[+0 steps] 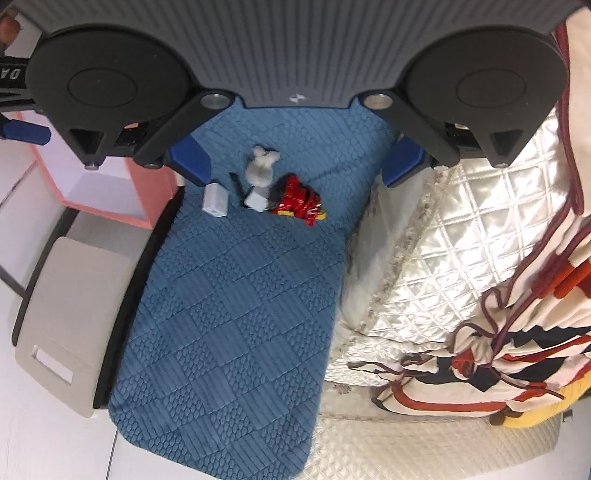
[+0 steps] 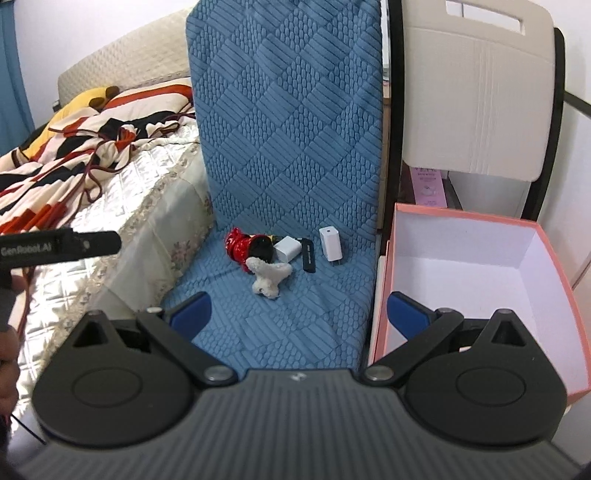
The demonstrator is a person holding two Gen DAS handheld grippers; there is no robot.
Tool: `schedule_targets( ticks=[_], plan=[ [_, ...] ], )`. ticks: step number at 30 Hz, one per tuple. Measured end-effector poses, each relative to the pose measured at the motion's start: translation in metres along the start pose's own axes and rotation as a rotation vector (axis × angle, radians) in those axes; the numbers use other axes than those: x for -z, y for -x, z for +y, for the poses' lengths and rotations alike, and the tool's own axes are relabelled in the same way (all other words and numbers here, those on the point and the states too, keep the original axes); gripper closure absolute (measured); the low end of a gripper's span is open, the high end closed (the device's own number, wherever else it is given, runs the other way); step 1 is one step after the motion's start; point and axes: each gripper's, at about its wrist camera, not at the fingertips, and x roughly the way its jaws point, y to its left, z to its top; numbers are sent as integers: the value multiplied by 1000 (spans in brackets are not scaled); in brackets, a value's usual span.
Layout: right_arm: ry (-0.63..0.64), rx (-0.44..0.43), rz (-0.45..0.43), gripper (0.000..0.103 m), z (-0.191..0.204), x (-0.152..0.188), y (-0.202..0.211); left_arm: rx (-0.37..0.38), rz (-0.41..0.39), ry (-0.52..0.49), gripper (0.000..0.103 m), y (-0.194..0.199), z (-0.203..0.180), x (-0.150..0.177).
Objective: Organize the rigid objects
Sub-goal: 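Move both tools toward the small objects on the blue seat, then grasp the white fluffy toy with the left tool while the right tool grasps the white charger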
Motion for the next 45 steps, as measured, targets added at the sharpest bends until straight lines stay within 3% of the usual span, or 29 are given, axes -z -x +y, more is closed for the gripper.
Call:
schedule_targets(
  ticks=[4, 13, 23, 45],
  plan=[
    [3, -30, -41, 0, 4, 13, 0, -1, -23, -23, 2, 8, 4, 29],
    [27, -11, -40, 0, 6, 14, 15, -25, -32, -8, 2, 38, 5, 40],
    [22, -67, -50, 0, 0, 9, 24, -16, -33, 29, 2, 45, -3, 40],
    [-61, 27, -34, 0, -5, -15, -28, 108, 24, 24, 2, -46, -3, 29]
  ],
)
